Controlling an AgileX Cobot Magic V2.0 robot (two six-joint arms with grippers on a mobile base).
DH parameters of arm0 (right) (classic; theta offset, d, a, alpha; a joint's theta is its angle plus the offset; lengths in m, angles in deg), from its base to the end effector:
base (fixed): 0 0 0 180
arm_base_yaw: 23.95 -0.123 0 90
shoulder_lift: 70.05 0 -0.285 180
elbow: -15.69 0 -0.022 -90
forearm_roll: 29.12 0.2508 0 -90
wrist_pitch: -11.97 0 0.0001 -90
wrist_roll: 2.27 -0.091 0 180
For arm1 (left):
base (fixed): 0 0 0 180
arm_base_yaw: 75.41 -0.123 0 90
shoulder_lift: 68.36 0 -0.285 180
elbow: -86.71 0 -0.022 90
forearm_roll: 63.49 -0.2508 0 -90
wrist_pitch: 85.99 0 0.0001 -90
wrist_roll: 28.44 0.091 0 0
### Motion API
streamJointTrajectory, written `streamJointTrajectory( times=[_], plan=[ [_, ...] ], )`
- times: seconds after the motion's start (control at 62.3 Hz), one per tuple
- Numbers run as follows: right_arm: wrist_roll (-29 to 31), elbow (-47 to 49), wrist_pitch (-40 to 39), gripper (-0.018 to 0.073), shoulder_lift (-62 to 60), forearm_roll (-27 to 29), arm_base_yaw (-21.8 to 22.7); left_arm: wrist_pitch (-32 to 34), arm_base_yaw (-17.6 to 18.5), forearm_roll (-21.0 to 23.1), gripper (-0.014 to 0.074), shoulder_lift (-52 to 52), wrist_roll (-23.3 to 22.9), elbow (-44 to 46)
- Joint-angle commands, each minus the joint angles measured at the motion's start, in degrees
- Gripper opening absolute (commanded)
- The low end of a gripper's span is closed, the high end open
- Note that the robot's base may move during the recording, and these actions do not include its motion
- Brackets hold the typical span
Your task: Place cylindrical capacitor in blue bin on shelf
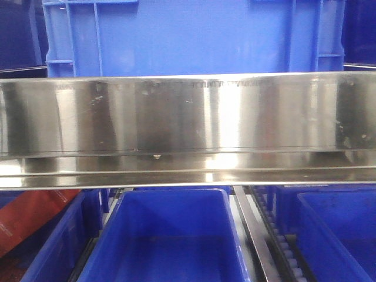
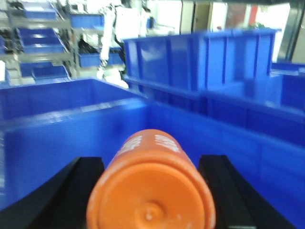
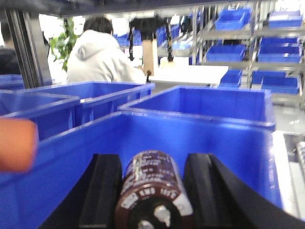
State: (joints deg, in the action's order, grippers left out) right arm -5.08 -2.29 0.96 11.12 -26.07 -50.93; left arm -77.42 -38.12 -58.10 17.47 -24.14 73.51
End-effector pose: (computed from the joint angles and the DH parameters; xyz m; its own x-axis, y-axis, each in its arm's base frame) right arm 0.2663 0.1345 0.3893 -0.0164 0.1051 -0.9943 -0.4452 0.8897 0.1014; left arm 0.2565 -0.1937 0.3887 -0.0176 -0.0092 -0.9998 0.5944 0.8039 -0.0179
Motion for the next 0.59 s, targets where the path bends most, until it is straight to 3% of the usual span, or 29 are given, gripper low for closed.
streamJointTrajectory(
  times=[0.0,0.112,0.193,0.401,0.481,0.578],
  plan=[
    [0.33,1.42,-2.09,-0.0162,1.73,-0.4,-0.13,2.74,0.42,0.02,-0.0111,1.3,-0.02,0.86],
    [0.33,1.42,-0.99,-0.016,2.89,-0.4,-0.13,2.74,0.42,0.02,-0.0092,1.92,-0.02,0.86],
    [0.33,1.42,0.84,-0.0099,3.0,-0.4,-0.13,2.52,0.42,0.1,0.0015,1.92,-0.02,0.86],
    [0.33,1.42,1.75,0.0412,3.0,0.79,-0.13,2.52,0.42,3.54,0.0416,1.81,-0.02,0.86],
    [0.33,1.42,2.5,0.052,3.0,0.79,-0.13,2.72,0.42,3.54,0.0472,1.71,-0.02,0.86],
    [0.33,1.42,3.93,0.0555,1.73,0.79,-0.13,2.72,0.42,3.54,0.0471,0.9,-0.02,0.86]
  ],
)
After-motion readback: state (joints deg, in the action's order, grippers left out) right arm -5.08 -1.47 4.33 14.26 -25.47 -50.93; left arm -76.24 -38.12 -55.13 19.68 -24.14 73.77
